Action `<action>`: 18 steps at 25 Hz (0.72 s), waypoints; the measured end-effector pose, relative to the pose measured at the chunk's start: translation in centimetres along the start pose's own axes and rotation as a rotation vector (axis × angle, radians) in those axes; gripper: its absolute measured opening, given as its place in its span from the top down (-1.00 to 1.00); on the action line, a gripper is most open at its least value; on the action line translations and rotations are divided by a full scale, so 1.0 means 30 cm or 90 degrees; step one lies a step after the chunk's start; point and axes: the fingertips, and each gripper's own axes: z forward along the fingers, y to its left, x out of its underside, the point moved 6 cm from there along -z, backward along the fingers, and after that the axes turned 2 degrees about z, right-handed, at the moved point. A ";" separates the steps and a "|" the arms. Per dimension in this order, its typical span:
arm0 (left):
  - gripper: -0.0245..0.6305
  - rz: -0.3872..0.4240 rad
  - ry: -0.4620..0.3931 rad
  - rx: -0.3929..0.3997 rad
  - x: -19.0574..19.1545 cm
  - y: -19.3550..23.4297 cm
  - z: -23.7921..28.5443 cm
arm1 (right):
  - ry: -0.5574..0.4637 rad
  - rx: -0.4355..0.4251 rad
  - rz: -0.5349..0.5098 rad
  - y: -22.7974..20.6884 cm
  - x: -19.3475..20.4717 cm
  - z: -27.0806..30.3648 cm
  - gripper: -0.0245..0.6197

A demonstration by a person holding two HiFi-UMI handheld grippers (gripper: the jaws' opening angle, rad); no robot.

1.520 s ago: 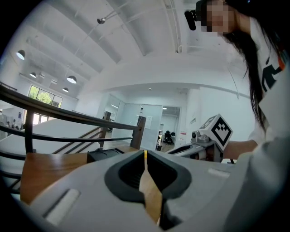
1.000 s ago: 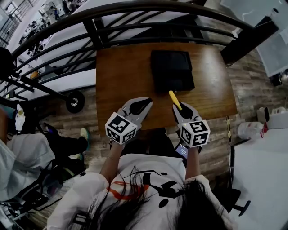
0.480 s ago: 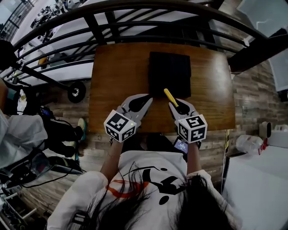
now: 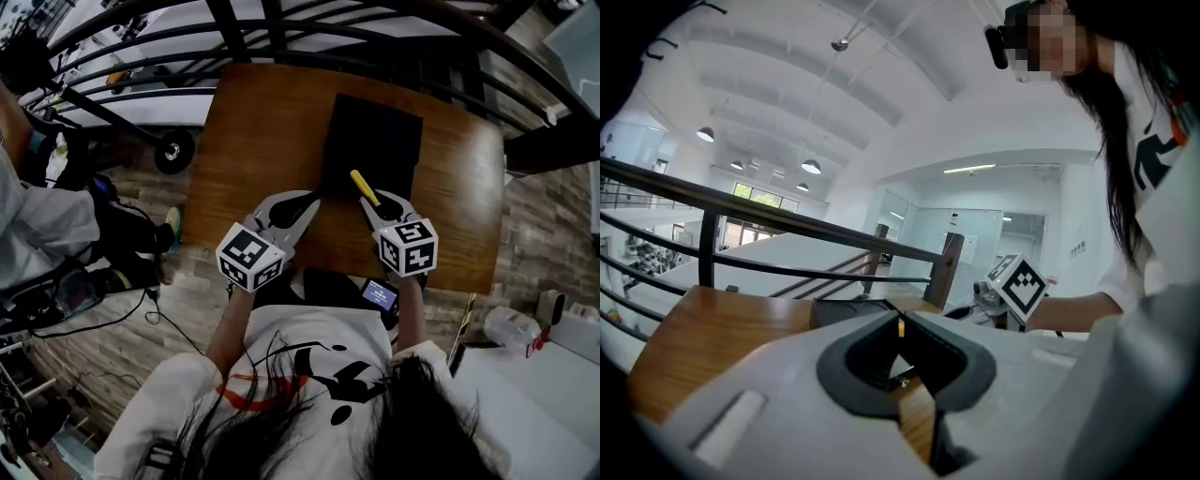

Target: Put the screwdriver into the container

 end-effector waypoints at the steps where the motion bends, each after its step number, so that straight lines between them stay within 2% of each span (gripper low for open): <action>1: 0.93 -0.004 0.001 -0.007 0.007 0.001 -0.002 | 0.007 -0.009 -0.002 -0.011 0.002 0.017 0.61; 6: 0.93 -0.019 0.005 -0.040 0.031 0.019 -0.014 | 0.037 -0.048 -0.008 -0.061 -0.014 0.126 0.61; 10: 0.93 -0.029 0.005 -0.055 0.049 0.014 -0.015 | 0.082 -0.049 -0.044 -0.112 -0.005 0.213 0.61; 18: 0.92 -0.032 0.004 -0.085 0.067 0.009 -0.024 | 0.159 -0.058 -0.076 -0.196 0.024 0.382 0.61</action>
